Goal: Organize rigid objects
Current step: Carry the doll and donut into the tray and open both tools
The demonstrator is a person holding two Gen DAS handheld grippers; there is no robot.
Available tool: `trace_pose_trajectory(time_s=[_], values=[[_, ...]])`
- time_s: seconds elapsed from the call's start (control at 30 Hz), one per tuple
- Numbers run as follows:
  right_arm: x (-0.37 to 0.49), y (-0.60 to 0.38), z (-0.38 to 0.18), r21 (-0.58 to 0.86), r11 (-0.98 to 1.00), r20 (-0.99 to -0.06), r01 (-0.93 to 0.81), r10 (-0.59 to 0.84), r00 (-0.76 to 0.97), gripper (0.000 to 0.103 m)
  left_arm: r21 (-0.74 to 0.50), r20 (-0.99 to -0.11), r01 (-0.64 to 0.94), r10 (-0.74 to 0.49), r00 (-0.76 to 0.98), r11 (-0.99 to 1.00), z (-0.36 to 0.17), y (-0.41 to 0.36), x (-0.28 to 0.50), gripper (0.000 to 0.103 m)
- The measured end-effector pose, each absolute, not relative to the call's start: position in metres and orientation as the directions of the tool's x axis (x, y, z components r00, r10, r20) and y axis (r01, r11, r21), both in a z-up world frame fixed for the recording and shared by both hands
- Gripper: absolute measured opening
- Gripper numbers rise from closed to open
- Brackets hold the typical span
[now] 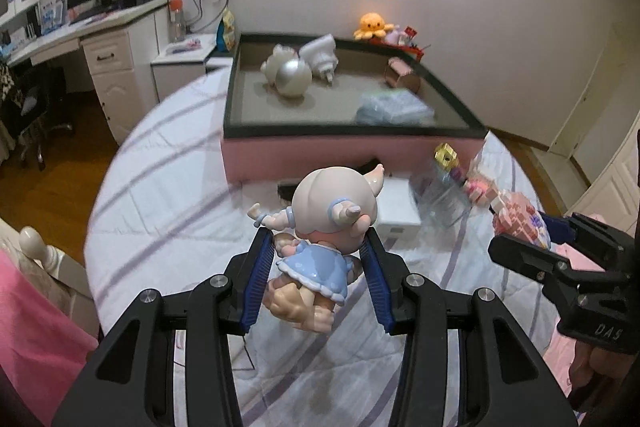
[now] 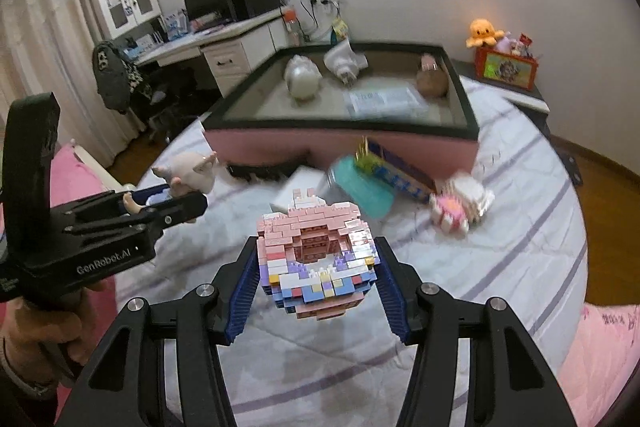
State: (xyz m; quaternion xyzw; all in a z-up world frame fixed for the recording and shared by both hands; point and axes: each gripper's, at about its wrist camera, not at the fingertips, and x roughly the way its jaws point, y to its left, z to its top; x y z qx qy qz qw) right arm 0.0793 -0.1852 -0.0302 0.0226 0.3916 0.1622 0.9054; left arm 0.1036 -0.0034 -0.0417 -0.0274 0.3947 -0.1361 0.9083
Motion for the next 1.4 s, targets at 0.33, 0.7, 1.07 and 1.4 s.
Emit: trace_pose_trajectory(time_s=[0.33,0.7,1.07,1.4], values=[[0.118,-0.195,0.023,0.117,0.950,-0.619,-0.289,0.297,0.727,0.056,-0.130,-0.614,0.230,-0.260,0.745,0.964,0.013,0.001,0.136,0.045],[0.200,-0.203,0.042,0.140,0.959,-0.584,-0.248,0.282,0.761,0.056,-0.132,-0.572,0.204,-0.242,0.784,0.970,0.035,0.002,0.201,0.045],[0.273,-0.201,0.005,0.160,0.962,-0.656,-0.222,0.271,0.705,0.056,-0.157,-0.625,0.202,-0.255,0.738,0.967,0.003,-0.014,0.260,0.045],[0.305,-0.201,-0.029,0.159,0.965,-0.719,-0.209,0.259,0.645,0.056,-0.165,-0.670,0.190,-0.251,0.698,0.968,-0.024,-0.022,0.287,0.045]])
